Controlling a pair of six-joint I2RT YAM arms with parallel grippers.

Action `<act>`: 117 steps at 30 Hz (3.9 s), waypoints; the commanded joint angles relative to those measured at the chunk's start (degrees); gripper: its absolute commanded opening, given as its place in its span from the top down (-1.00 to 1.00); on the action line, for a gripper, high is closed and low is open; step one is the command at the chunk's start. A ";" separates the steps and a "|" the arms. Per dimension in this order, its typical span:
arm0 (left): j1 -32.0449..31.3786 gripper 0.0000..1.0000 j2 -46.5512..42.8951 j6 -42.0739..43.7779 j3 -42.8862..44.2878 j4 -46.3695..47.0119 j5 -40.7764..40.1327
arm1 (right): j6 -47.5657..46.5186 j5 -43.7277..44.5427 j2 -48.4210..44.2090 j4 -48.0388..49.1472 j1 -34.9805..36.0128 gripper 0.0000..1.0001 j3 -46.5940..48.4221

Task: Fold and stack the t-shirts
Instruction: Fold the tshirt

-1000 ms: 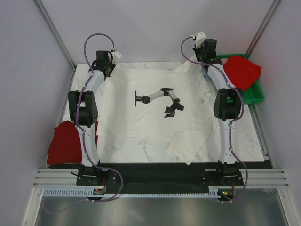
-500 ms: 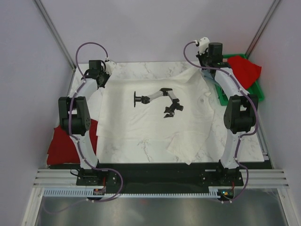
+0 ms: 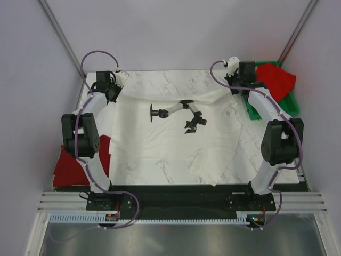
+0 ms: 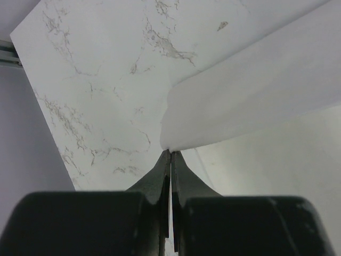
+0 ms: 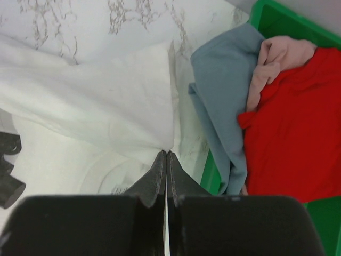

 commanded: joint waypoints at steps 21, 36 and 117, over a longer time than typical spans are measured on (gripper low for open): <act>0.26 0.96 -12.50 1.18 -16.74 0.66 2.06 | 6.62 -5.42 -17.01 -5.16 0.26 1.00 -15.16; 0.26 0.48 -14.25 -1.19 -21.23 -1.36 -0.83 | 8.47 -11.92 -25.27 -13.15 0.35 0.52 -23.70; -2.55 -0.26 -21.65 -7.16 -10.08 -21.73 4.86 | -11.42 -19.84 -14.48 -12.55 1.93 0.08 -17.81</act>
